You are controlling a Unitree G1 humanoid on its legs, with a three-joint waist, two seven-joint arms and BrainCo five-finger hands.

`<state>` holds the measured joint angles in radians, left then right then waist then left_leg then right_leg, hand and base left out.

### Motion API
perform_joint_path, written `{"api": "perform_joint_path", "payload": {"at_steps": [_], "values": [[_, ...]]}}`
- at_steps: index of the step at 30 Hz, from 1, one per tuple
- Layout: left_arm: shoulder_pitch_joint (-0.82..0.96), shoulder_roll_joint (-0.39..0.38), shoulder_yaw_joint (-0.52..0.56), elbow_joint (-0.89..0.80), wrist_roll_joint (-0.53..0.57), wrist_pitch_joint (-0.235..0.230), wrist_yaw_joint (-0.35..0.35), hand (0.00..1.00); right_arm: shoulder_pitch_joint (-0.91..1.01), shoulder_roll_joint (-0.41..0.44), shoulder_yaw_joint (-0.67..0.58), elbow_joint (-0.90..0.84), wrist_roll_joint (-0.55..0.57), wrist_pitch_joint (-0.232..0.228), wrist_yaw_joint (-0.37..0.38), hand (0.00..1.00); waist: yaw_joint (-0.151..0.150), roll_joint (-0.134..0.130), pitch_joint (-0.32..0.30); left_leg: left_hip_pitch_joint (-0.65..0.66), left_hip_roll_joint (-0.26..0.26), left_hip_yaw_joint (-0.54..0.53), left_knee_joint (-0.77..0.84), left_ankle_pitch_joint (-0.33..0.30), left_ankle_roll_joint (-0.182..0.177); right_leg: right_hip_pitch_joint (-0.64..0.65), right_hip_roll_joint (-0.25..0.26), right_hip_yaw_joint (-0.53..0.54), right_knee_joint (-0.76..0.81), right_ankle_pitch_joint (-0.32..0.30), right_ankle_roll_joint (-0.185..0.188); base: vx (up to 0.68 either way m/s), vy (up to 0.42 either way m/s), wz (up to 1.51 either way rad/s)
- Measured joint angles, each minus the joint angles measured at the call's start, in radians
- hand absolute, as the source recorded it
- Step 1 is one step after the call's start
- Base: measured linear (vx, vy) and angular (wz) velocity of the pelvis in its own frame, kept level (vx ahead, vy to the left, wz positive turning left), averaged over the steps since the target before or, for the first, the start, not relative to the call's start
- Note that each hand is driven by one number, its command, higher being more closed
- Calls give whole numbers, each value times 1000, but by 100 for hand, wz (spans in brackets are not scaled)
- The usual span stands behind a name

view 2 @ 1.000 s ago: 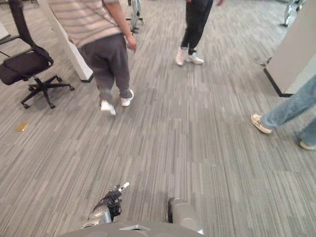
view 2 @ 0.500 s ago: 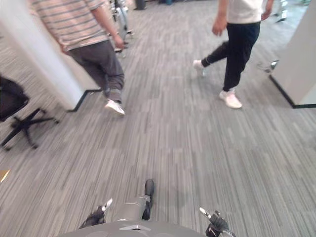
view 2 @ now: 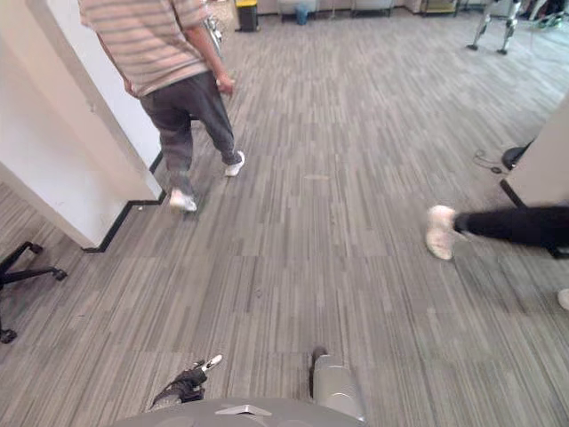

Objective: Organize washtable

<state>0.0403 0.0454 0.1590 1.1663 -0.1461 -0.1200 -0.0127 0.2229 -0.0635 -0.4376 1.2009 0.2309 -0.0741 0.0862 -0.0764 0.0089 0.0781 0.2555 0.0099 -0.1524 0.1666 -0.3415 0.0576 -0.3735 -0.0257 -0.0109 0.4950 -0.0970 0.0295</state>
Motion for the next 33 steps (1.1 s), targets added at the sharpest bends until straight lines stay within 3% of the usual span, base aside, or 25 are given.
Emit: {"api": "perform_joint_path", "payload": {"at_steps": [1,2,3,4,5,6,7,8,9,12,13,14,15,16,17,19,21,22,26,27,33], "values": [[-10,-17,31,-17,7,1,-4,0,-9,0,-1,-1,-17,3,-2,0,6,2,2,-47,10,10,168,3,-20,18,4,-21,47,-46,-58,699,-439,58],[-8,-38,89,-38,6,5,-6,0,-10,0,0,-15,-18,12,-1,0,6,8,1,-124,19,1,403,42,-96,76,16,-55,44,-86,-86,613,-441,53],[-7,-49,128,-45,5,5,-7,0,-7,-3,3,-24,-20,14,-1,0,7,14,0,-170,24,-15,531,84,-164,116,24,-72,34,-107,-92,596,-382,51],[-3,-61,182,-53,1,8,-7,0,-6,-12,-3,-34,-24,13,-1,0,8,17,-2,-256,28,-25,801,192,-247,189,46,-99,0,-133,-116,448,-245,21],[-1,-61,194,-59,-4,9,-7,0,-13,-16,-4,-34,-24,12,-2,0,17,24,-3,-288,32,-10,906,239,-250,226,55,-100,-16,-143,-128,552,-299,1],[5,-57,198,-68,-9,11,-7,0,-34,-18,5,-35,-24,11,-8,0,33,20,1,-345,53,38,1043,273,-213,300,71,-92,-57,-156,-142,406,-203,-16],[9,-50,195,-70,-17,10,-5,0,-53,-18,7,-35,-23,11,-13,0,35,21,3,-401,76,88,1098,255,-162,375,76,-87,-115,-160,-148,315,-160,-13],[10,-45,195,-69,-25,9,-5,0,-63,-18,-1,-35,-22,11,-14,0,36,21,3,-430,83,112,1092,239,-140,408,75,-85,-143,-159,-147,98,-18,-5],[13,-40,185,-70,-29,7,-3,0,-85,-18,-16,-34,-16,10,-21,0,40,20,5,-499,85,169,1010,203,-108,479,64,-79,-204,-159,-147,-23,40,-12],[20,-33,157,-66,-55,2,4,0,-120,-11,-96,-25,-14,9,-24,0,69,17,28,-516,81,291,663,145,-90,563,34,-27,-248,-159,-123,-141,64,-44],[36,-33,157,-66,-76,-6,6,0,-122,-9,-111,-24,-14,3,-26,0,70,18,28,-487,68,316,384,171,-96,587,29,-7,-251,-173,-98,-211,91,-73],[50,-38,156,-59,-85,-12,7,0,-109,-17,-97,-26,-14,-7,-28,0,70,45,21,-471,63,283,122,350,-79,600,58,31,-235,-204,-76,-109,107,-59],[49,-44,156,-44,-85,-12,7,0,-101,-21,-89,-27,-14,-9,-30,0,70,60,22,-475,64,271,90,457,-50,607,72,40,-226,-223,-69,88,156,-43],[40,-49,156,-29,-88,-13,6,0,-92,-26,-76,-23,-13,-9,-35,0,68,70,16,-474,64,285,99,441,-26,623,82,61,-220,-261,-64,312,113,4],[21,-27,150,-19,-83,-12,4,0,-79,-4,-47,-20,-13,-8,-36,0,54,16,11,-460,24,296,80,433,-21,630,41,71,-208,-278,-65,355,85,6],[22,0,116,1,-83,-15,4,0,-59,12,-39,-10,-12,-8,-32,0,60,-20,0,-395,-19,322,-29,445,-21,622,4,116,-179,-267,-52,361,29,-7],[20,8,90,11,-83,-12,4,0,-47,16,-40,-10,10,-8,-26,0,59,-24,-5,-343,-41,329,-105,463,-15,620,-6,140,-153,-248,-51,233,25,-8],[-8,46,-84,47,-66,-34,-8,0,-58,-12,1,55,24,-1,1,0,56,-47,14,-231,-22,341,-272,490,-84,579,-22,166,-276,-232,-23,85,15,-2],[-8,46,-83,47,-66,-34,-8,0,-58,-12,1,55,24,-1,1,0,56,-47,14,-231,-22,340,-272,491,-83,579,-22,165,-276,-232,-23,-10,-4,7],[-11,47,-83,47,-41,-31,-8,0,-59,-11,-29,56,21,21,0,0,55,-47,14,-234,-18,316,-272,504,-84,586,-13,134,-276,-224,-22,-57,-17,26],[-17,56,-76,42,-10,-13,-8,0,-87,-14,-72,57,14,40,-4,0,52,-39,17,-270,-18,313,-260,503,-84,550,-15,129,-292,-218,-19,-55,43,1]]}}
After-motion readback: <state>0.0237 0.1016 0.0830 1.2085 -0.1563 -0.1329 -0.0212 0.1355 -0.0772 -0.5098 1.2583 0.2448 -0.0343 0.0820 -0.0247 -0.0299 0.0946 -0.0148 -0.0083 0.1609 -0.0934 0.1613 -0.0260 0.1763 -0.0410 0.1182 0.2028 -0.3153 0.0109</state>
